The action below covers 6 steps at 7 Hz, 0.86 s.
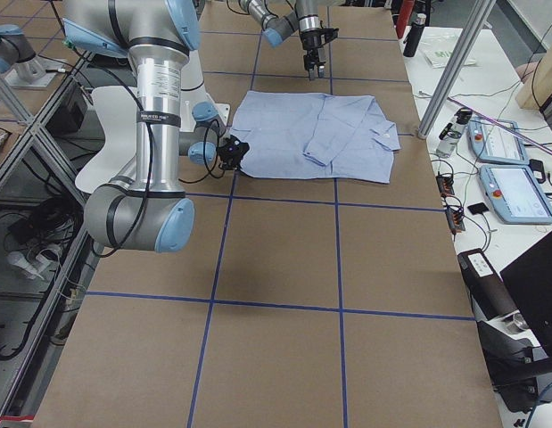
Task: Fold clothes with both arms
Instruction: 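Release the sleeve with the left gripper while the right gripper moves to the hem, then move the left gripper to the hem corner nearest it and grasp both hem corners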
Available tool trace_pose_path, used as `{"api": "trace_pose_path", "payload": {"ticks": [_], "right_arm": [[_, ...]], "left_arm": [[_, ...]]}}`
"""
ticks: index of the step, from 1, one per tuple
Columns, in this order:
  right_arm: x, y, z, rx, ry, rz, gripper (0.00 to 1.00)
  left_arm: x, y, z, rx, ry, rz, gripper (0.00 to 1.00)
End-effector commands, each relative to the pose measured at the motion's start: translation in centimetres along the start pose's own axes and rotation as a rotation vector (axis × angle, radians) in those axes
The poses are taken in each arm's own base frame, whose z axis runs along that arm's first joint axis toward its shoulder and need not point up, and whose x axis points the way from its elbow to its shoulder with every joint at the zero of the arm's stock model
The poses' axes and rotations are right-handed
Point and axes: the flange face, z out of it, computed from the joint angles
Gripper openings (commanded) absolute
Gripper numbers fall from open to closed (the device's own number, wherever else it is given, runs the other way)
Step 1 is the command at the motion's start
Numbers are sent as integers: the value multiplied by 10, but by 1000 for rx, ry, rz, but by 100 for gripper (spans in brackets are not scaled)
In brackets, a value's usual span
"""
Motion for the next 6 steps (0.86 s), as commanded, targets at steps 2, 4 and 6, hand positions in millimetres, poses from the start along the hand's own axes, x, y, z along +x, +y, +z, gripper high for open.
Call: {"api": "trace_pose_path", "payload": {"ticks": [2, 4, 6], "right_arm": [[-3, -1, -19, -28, -7, 5, 0], [-2, 0, -18, -30, -5, 4, 0], [-2, 0, -17, -29, -4, 2, 0]], "left_arm": [[-108, 18, -30, 48, -103, -35, 94], [-183, 93, 3, 104, -268, -16, 94], [-224, 139, 4, 141, -394, 23, 93]]}}
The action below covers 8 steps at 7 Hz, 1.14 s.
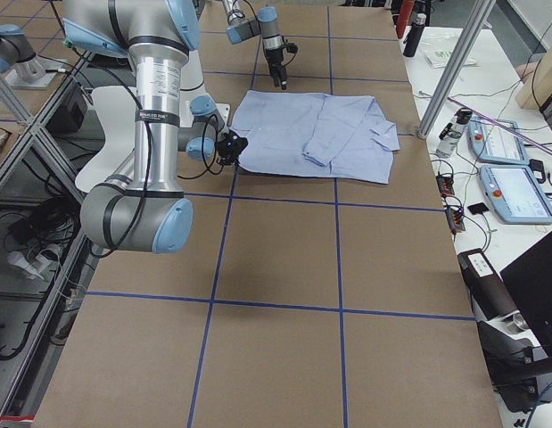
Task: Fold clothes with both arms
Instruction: 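Move the left gripper to the hem corner nearest it and grasp both hem corners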
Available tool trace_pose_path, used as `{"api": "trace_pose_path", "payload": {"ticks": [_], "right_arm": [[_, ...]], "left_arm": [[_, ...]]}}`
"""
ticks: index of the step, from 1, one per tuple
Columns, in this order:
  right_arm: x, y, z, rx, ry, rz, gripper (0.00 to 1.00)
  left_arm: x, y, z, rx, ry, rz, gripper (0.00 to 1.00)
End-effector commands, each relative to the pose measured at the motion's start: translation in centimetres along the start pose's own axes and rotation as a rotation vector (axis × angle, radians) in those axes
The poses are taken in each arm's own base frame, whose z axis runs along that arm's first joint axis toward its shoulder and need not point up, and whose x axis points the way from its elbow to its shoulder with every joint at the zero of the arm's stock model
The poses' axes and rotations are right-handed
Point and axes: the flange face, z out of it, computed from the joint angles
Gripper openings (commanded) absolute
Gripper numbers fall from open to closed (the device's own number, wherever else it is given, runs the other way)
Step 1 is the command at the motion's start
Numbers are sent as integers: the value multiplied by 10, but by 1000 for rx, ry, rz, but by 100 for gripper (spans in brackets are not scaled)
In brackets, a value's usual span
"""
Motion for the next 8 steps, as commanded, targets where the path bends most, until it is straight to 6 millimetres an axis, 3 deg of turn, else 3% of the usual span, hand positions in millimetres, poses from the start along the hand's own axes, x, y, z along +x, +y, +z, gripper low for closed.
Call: {"api": "trace_pose_path", "payload": {"ticks": [1, 4, 8], "right_arm": [[0, 1, 1, -1, 1, 0, 0], [-1, 2, -1, -4, -2, 0, 0], [0, 1, 0, -2, -1, -1, 0]], "left_arm": [[-41, 41, 7, 18, -152, 34, 91], [-52, 76, 16, 10, -211, 11, 88], [-64, 96, 20, -10, -258, 7, 84]]}}
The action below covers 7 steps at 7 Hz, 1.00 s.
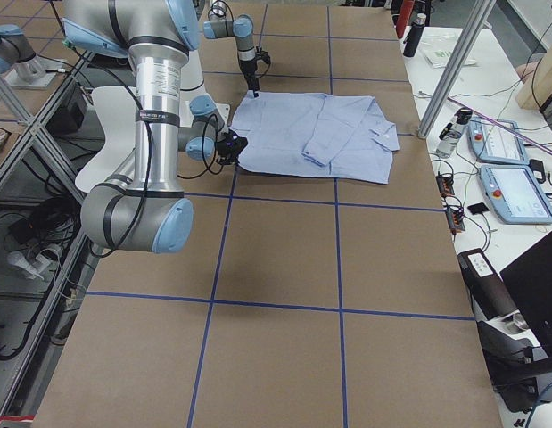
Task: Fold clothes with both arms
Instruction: 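Move the left gripper to the hem corner nearest it and grasp both hem corners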
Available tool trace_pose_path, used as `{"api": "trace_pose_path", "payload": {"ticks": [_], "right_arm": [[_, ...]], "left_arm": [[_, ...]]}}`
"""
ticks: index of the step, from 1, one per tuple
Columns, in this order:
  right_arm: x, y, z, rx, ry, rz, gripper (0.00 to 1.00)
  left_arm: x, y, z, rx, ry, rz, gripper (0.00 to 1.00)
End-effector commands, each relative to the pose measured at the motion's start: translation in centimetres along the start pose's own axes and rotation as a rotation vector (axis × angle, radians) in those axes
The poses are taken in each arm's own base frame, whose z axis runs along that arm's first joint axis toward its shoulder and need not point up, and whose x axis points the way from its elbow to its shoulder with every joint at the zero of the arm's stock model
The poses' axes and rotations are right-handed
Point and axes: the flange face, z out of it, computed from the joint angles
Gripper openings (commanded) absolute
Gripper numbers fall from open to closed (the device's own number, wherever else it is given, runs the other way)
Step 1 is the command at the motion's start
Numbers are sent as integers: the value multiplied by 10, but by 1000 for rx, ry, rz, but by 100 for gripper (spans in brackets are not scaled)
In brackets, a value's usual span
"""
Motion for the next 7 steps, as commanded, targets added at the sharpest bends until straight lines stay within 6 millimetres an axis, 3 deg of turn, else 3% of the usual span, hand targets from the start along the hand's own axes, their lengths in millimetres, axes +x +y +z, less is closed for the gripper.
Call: {"api": "trace_pose_path", "payload": {"ticks": [1, 2, 3, 4, 7], "right_arm": [[0, 0, 0, 2, 0, 0, 0], [0, 0, 0, 0, 1, 0, 0], [0, 0, 0, -1, 0, 0, 0], [-1, 0, 0, 0, -2, 0, 0], [-1, 1, 0, -1, -2, 1, 0]], "left_arm": [[-3, 6, 2, -6, -17, -3, 83], [-3, 6, 2, -6, -17, -7, 70], [-4, 9, 3, -8, -20, -51, 39], [-3, 10, 2, -10, -17, -55, 0], [5, 13, -23, -17, -18, -52, 0]]}}
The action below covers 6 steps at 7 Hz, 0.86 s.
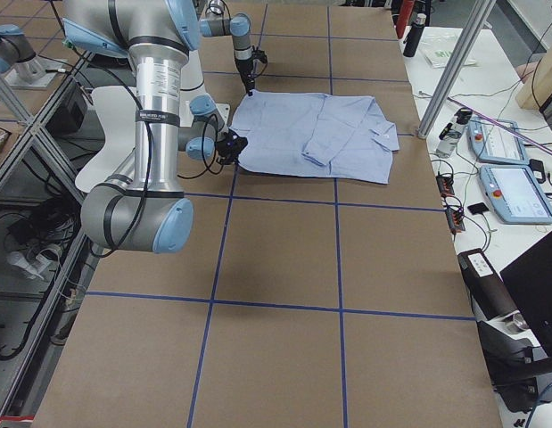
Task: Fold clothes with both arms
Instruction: 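Move the left gripper to the hem corner nearest it and grasp both hem corners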
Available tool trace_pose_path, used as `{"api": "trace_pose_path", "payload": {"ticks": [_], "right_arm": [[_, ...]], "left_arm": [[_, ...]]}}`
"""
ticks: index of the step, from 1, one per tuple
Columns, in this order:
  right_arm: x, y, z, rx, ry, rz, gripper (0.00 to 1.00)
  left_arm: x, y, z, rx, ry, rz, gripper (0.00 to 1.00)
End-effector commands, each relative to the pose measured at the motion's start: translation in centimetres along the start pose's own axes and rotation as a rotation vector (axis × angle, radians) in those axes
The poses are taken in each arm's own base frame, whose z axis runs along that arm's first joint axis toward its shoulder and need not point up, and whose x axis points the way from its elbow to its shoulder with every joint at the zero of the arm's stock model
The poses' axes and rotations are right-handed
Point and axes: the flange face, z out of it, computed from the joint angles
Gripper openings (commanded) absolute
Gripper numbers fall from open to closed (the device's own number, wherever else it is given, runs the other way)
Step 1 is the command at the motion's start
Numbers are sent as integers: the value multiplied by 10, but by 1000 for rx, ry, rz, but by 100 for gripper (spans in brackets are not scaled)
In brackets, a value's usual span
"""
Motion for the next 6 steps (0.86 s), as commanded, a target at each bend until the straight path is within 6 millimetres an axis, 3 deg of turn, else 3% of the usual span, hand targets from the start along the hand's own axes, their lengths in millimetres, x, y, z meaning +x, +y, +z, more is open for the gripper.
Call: {"api": "trace_pose_path", "payload": {"ticks": [1, 3, 5, 6], "right_arm": [[1, 0, 2, 2, 2, -1, 0], [-2, 1, -1, -2, -6, 2, 0], [-6, -2, -19, -21, -19, 8, 0], [1, -8, -39, -49, -4, 8, 0]], "left_arm": [[0, 0, -6, 5, -12, 1, 0], [4, 2, -12, -2, 0, 1, 0], [8, 7, -47, -32, 51, -19, 0], [-2, 26, -66, -79, 61, -32, 0]]}}
